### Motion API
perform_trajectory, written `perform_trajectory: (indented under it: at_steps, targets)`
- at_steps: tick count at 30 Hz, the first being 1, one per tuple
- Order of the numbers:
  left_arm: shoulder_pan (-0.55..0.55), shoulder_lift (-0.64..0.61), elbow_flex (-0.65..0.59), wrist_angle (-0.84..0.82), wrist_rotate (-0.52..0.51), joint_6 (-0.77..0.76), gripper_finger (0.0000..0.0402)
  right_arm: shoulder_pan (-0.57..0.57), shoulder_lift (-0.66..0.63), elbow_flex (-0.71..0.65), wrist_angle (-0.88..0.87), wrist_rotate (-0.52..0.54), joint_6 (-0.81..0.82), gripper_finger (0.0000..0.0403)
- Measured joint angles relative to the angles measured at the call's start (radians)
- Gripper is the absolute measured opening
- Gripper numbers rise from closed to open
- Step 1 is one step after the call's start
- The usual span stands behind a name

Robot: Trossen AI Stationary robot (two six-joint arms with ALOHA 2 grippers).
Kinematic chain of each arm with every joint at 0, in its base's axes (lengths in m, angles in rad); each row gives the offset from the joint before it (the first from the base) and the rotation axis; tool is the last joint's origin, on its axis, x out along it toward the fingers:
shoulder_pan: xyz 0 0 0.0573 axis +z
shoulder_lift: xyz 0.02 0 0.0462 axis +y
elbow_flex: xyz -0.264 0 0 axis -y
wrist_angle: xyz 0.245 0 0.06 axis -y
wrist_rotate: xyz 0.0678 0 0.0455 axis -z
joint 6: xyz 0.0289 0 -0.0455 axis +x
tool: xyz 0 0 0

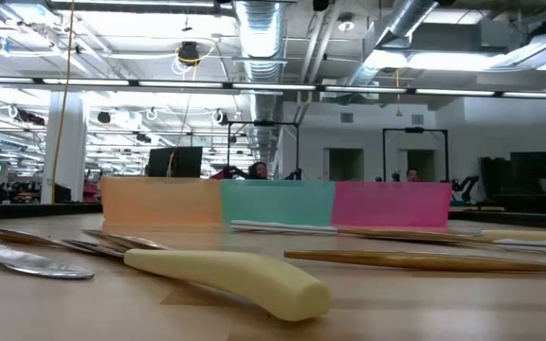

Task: Sort silverware by color (type)
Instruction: Put the blue patterned table knife into the red bin

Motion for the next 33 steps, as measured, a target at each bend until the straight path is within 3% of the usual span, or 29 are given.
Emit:
perform_trajectory:
  at_steps: [14, 19, 24, 33]
  targets:
    - [-0.009, 0.061, -0.001, 0.056, 0.009, -0.014, 0.0002, -0.021, 0.0, 0.0, -0.03, 0.002, 0.072, 0.0251]
    - [-0.008, 0.061, -0.001, 0.054, -0.007, -0.007, 0.0002, -0.021, 0.0, 0.0, -0.073, 0.016, 0.08, 0.018]
    - [-0.008, 0.061, -0.001, 0.048, -0.035, 0.0, 0.0002, -0.019, 0.0, 0.0, -0.08, 0.057, 0.083, 0.0046]
    - [-0.009, 0.06, -0.001, 0.009, -0.1, -0.001, 0.0023, -0.011, 0.0, 0.0, -0.101, 0.118, 0.112, 0.0037]
